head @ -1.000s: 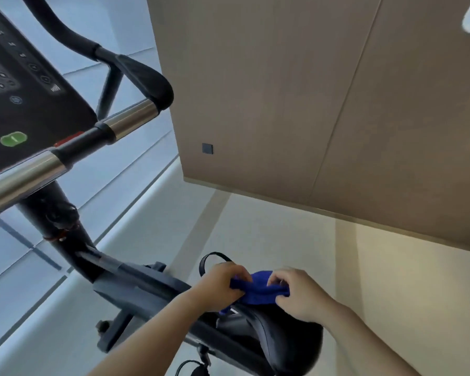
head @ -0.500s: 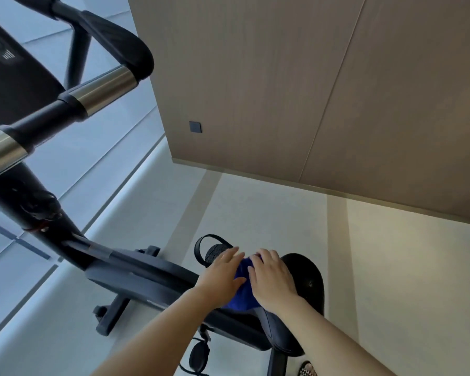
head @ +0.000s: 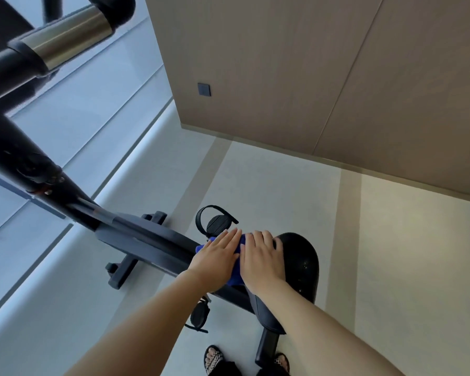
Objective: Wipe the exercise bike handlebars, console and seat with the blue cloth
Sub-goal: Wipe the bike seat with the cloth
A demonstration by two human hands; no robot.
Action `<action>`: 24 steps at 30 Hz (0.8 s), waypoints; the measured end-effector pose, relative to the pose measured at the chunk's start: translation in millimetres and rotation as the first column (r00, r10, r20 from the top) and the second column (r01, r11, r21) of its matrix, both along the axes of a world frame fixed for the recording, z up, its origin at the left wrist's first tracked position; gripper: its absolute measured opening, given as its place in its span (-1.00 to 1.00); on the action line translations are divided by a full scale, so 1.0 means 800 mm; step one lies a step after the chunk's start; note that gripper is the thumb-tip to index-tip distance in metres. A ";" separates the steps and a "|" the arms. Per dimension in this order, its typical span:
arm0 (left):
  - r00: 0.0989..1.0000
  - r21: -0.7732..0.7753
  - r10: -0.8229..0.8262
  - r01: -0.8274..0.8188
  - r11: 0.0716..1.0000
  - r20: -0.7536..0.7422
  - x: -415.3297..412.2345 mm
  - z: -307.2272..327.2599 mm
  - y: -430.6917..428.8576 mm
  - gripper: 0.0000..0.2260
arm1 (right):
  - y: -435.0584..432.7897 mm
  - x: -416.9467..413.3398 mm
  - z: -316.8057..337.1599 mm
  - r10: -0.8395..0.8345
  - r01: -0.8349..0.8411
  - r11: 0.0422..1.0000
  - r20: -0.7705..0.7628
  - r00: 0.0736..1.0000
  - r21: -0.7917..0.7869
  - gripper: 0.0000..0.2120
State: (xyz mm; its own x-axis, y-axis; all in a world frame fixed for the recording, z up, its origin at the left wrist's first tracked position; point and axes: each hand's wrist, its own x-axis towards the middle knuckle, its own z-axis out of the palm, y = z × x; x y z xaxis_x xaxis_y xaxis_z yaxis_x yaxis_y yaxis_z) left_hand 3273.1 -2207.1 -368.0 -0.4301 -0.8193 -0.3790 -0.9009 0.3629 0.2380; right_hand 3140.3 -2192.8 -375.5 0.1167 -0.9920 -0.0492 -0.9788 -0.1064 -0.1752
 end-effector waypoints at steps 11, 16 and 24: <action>0.982 -0.085 0.185 -0.188 0.978 -0.044 -0.031 0.005 0.055 -0.52 | 0.021 -0.028 0.004 0.146 -0.146 0.988 0.002 0.989 -0.051 -0.81; 0.991 -0.127 0.130 -0.132 0.983 -0.027 -0.032 0.003 0.076 -0.51 | 0.048 -0.038 0.016 0.134 -0.134 0.985 -0.008 0.991 -0.107 -0.86; 0.979 -0.155 0.042 -0.074 0.985 -0.200 -0.013 0.013 0.072 -0.59 | 0.077 -0.019 0.034 -0.107 0.105 0.988 -0.011 0.994 -0.114 -0.77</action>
State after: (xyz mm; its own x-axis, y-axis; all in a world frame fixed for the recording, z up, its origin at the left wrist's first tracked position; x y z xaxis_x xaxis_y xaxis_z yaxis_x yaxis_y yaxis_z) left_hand 3262.6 -2149.1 -357.6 -0.4326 -0.8884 -0.1534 -0.8634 0.3593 0.3543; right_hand 3125.4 -2130.8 -348.3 0.0110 -0.9980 0.0629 -0.9883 -0.0204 -0.1510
